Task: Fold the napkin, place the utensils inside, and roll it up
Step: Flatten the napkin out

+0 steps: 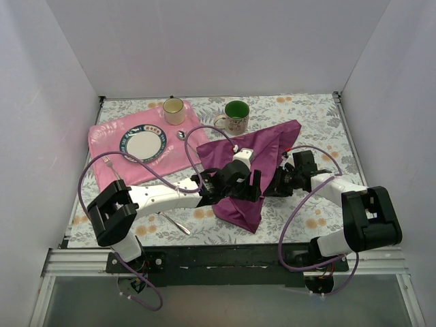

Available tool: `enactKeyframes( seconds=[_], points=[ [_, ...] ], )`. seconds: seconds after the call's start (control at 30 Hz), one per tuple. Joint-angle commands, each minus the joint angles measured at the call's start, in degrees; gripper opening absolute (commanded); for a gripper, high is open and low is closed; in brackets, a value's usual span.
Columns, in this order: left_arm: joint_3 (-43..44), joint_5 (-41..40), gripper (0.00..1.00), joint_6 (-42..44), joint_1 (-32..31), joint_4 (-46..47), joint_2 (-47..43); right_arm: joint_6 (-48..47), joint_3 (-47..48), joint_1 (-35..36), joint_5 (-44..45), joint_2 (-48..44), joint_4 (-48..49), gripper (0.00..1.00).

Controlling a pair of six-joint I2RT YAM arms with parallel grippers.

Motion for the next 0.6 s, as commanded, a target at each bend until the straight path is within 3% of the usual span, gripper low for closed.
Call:
enactKeyframes(
  seconds=[0.0,0.1,0.3,0.57],
  points=[
    [-1.1,-0.7,0.67,-0.3,0.9,0.7,-4.4,-0.1,1.0,-0.1,-0.2,-0.2,1.6,0.13],
    [-1.4,-0.8,0.67,-0.4,1.2,0.9,-5.1,-0.3,1.4,0.0,0.1,-1.1,0.4,0.01],
    [-1.6,-1.2,0.68,-0.6,1.7,0.6,-6.4,-2.5,5.6,-0.1,6.7,-5.5,-11.6,0.01],
    [-2.0,-0.4,0.71,-0.5,2.6,1.2,-8.4,0.6,11.4,-0.4,33.3,-16.3,-29.9,0.01]
  ],
)
